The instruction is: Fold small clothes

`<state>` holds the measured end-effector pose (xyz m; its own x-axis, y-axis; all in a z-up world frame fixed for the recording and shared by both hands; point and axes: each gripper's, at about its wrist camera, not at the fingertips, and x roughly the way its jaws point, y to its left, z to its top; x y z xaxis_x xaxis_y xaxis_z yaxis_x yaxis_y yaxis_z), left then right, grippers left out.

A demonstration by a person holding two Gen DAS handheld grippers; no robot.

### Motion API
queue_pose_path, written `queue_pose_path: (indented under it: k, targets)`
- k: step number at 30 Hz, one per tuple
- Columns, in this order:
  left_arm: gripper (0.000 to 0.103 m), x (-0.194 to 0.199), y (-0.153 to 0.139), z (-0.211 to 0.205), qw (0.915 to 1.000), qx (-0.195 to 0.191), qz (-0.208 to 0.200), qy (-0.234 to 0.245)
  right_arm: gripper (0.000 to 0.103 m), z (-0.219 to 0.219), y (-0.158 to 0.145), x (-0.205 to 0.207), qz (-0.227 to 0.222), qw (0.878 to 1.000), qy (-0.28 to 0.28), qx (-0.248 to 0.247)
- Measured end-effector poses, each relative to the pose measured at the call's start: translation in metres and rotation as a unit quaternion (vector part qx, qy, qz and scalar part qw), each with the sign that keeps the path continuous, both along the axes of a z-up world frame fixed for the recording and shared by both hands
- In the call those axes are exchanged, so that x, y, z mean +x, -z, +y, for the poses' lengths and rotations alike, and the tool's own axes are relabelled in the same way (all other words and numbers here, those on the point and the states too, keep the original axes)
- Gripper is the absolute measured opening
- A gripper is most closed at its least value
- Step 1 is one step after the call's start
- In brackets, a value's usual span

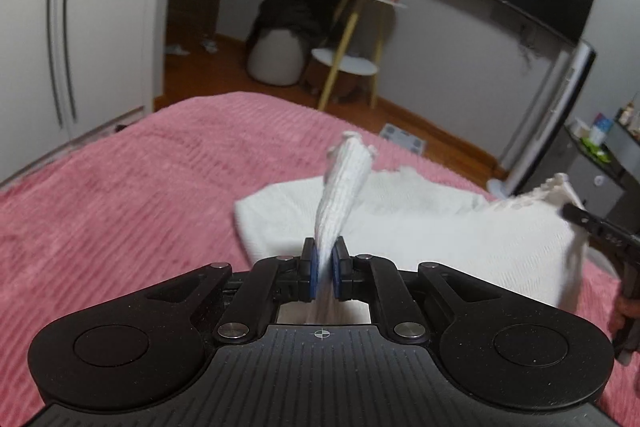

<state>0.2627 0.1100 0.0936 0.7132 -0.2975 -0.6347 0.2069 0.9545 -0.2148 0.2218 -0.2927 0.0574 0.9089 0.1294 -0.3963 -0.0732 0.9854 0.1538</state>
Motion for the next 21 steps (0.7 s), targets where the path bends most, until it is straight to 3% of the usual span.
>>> queue_pose_path:
  k: [3, 4, 5, 6, 7, 8, 12, 17, 18, 19, 20, 21]
  targets:
    - [0.023, 0.012, 0.014, 0.001, 0.9991, 0.026, 0.019, -0.027, 0.007, -0.007, 0.014, 0.013, 0.024, 1.0, 0.007, 0.017]
    - [0.037, 0.015, 0.019, 0.001, 0.9989, 0.028, 0.027, -0.027, 0.007, -0.009, 0.021, 0.018, 0.036, 0.999, 0.009, 0.021]
    - [0.058, 0.017, 0.024, 0.0, 0.9983, 0.035, 0.04, -0.023, 0.009, -0.011, 0.029, 0.025, 0.051, 0.998, 0.009, 0.021]
    - [0.067, 0.017, 0.029, -0.002, 0.9976, 0.043, 0.05, -0.021, 0.011, -0.012, 0.038, 0.032, 0.076, 0.997, 0.012, 0.019]
    - [0.078, 0.017, 0.034, -0.003, 0.9973, 0.048, 0.054, -0.016, 0.018, -0.014, 0.045, 0.037, 0.098, 0.995, 0.015, 0.024]
    - [0.082, 0.017, 0.039, -0.005, 0.9968, 0.055, 0.057, -0.012, 0.028, -0.016, 0.052, 0.041, 0.116, 0.993, 0.007, 0.036]
    - [0.085, 0.03, 0.063, -0.017, 0.9926, 0.085, 0.087, 0.012, 0.032, -0.012, 0.066, 0.048, 0.144, 0.989, -0.01, 0.011]
    - [0.092, 0.049, 0.088, -0.028, 0.9879, 0.132, 0.08, 0.016, 0.031, -0.001, 0.07, 0.059, 0.156, 0.987, -0.023, -0.013]
    - [0.092, 0.053, 0.093, -0.027, 0.9875, 0.129, 0.088, 0.017, 0.03, 0.002, 0.071, 0.061, 0.157, 0.987, -0.029, -0.021]
    - [0.092, 0.056, 0.096, -0.024, 0.988, 0.12, 0.096, 0.01, 0.022, 0.004, 0.071, 0.063, 0.161, 0.986, -0.034, -0.025]
    - [0.089, 0.059, 0.098, -0.02, 0.9899, 0.101, 0.1, -0.001, 0.012, 0.006, 0.073, 0.065, 0.168, 0.985, -0.037, -0.029]
    - [0.086, 0.06, 0.098, -0.016, 0.9919, 0.073, 0.104, -0.006, 0.009, 0.008, 0.075, 0.066, 0.171, 0.984, -0.04, -0.034]
